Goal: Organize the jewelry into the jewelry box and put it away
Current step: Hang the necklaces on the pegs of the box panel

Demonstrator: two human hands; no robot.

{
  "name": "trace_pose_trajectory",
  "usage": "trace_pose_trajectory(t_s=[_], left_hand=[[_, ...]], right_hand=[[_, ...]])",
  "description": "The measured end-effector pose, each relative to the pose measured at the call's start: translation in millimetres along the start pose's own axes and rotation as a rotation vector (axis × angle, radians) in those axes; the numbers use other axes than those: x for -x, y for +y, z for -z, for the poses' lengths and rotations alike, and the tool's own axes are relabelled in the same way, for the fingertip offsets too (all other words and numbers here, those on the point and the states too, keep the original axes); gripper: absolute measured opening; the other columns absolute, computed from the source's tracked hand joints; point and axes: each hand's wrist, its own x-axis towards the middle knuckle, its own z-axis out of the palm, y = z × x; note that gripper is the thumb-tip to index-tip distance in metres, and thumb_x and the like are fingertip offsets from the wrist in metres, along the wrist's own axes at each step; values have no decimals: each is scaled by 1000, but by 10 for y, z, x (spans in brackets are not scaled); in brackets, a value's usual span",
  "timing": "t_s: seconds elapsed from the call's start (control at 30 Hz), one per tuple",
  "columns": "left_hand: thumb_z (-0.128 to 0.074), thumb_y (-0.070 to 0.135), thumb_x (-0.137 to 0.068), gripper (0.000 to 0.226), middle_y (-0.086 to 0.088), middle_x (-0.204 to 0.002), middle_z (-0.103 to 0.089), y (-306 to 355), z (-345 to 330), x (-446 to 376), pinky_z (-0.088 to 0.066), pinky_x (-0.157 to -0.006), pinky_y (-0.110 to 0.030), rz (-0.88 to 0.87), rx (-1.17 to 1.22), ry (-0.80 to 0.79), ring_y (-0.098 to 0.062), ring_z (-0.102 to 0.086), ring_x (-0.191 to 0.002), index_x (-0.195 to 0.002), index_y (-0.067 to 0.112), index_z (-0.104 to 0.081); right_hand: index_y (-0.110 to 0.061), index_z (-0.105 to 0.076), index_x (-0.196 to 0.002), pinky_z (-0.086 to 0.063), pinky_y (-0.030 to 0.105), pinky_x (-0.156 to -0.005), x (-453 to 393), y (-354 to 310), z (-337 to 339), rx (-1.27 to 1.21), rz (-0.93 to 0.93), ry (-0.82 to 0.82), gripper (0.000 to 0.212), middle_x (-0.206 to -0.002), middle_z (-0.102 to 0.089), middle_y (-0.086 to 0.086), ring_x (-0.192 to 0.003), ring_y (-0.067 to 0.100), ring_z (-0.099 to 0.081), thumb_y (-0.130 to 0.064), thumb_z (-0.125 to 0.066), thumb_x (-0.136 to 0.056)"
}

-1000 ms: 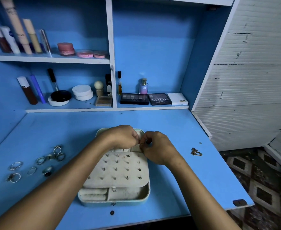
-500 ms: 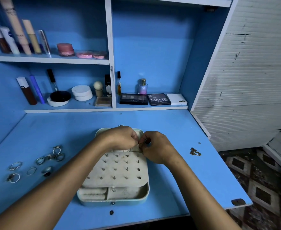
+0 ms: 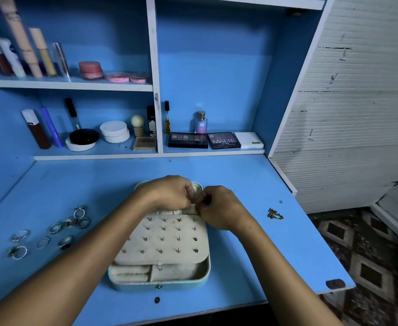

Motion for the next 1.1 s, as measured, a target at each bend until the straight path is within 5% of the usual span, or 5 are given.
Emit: trace_pose_trajectory(t_s=[0.17, 0.3, 0.63, 0.83, 1.1], left_hand=[[-63, 11, -85, 23, 20, -85, -63, -25, -29, -9, -43, -67, -17, -41, -9, 57, 0, -57, -81, -79, 32, -68], [-67, 14, -84, 20, 18, -87, -67, -44, -30, -28, -50, -74, -20, -50, 5, 74, -4, -63, -86, -76, 32, -70], [-66, 17, -89, 7, 12, -80, -64, 197, -106, -185, -41, -58, -13, -164, 108, 231, -1, -57, -68, -89, 22, -71], [-67, 20, -88, 6, 10, -81, -66, 552, -233, -327, -38, -53, -2, -264, 127, 240, -3, -59, -71, -91, 21, -73], [-71, 18, -87, 8, 10, -78, -65, 1007, -523, -538, -44, -63, -14, -340, 76, 150, -6, -59, -72, -93, 20, -76]], right_hand=[[-31, -60, -73, -53, 26, -76, -14, -27, -21, 5, -11, 24, 20, -98, -68, -3, -93, 17, -63, -16, -59, -85], [-29, -64, -79, -58, 30, -79, -19, 33, -42, -66, -30, 81, 12, -92, -68, -8, -89, 15, -64, -19, -64, -84], [-20, -66, -88, -36, 15, -39, 73, 236, 214, -207, -50, 244, 7, -69, -62, -5, -51, 10, -51, -20, -59, -91], [-21, -70, -87, -45, 21, -58, 198, 575, 533, -189, -141, 378, 9, -75, -67, -7, -69, 14, -62, -20, -62, -89], [-22, -71, -79, -54, 31, -72, 364, 1044, 763, -47, -269, 415, 13, -86, -73, 3, -87, 24, -67, -15, -62, -86]])
